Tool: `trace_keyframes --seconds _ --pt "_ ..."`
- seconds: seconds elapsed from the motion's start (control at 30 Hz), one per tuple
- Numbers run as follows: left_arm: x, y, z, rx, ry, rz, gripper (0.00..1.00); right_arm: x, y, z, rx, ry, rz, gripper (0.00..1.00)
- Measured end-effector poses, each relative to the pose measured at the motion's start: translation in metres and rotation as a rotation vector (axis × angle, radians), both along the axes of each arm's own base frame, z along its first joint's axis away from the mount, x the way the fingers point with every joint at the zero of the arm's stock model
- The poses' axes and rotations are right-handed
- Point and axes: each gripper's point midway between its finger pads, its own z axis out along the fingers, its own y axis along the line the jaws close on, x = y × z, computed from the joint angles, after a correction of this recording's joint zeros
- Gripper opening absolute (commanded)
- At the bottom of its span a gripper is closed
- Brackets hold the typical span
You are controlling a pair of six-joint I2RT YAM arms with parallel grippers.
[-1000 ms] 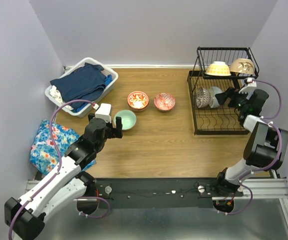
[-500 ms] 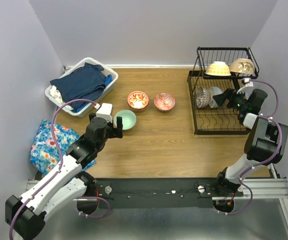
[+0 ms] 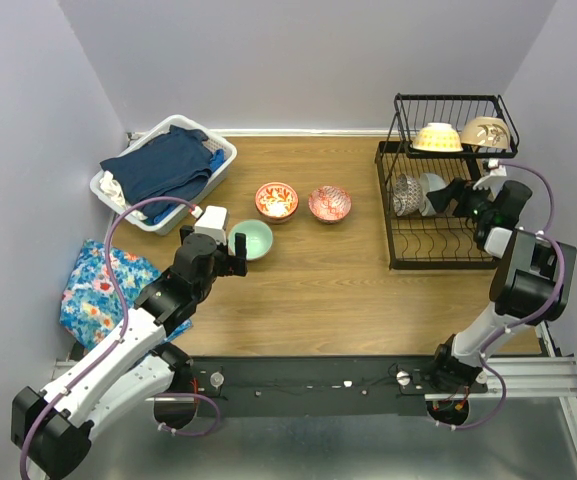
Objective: Unload the bowls from the dish rack
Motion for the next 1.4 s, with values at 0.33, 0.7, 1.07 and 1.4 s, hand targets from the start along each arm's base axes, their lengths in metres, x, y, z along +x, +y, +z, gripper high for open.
trace_keyframes --seconds 0.33,0.7,1.07,1.4 --pt "0.001 -0.001 -0.002 0.006 0.006 -0.001 0.99 -0.005 0.010 -0.018 0.041 0.044 0.051 0.99" --pt "0.001 -0.001 -0.002 0.007 0.004 -0.002 0.99 0.002 0.011 -0.013 0.052 0.044 0.079 0.87" --pt "0.001 -0.001 -0.002 0.007 0.004 -0.001 0.99 0.002 0.009 -0.013 0.046 0.062 0.084 0.40" --pt "0.001 -0.001 0.000 0.002 -0.003 -0.001 0.99 -0.004 0.005 -0.004 -0.029 0.062 0.026 0.22"
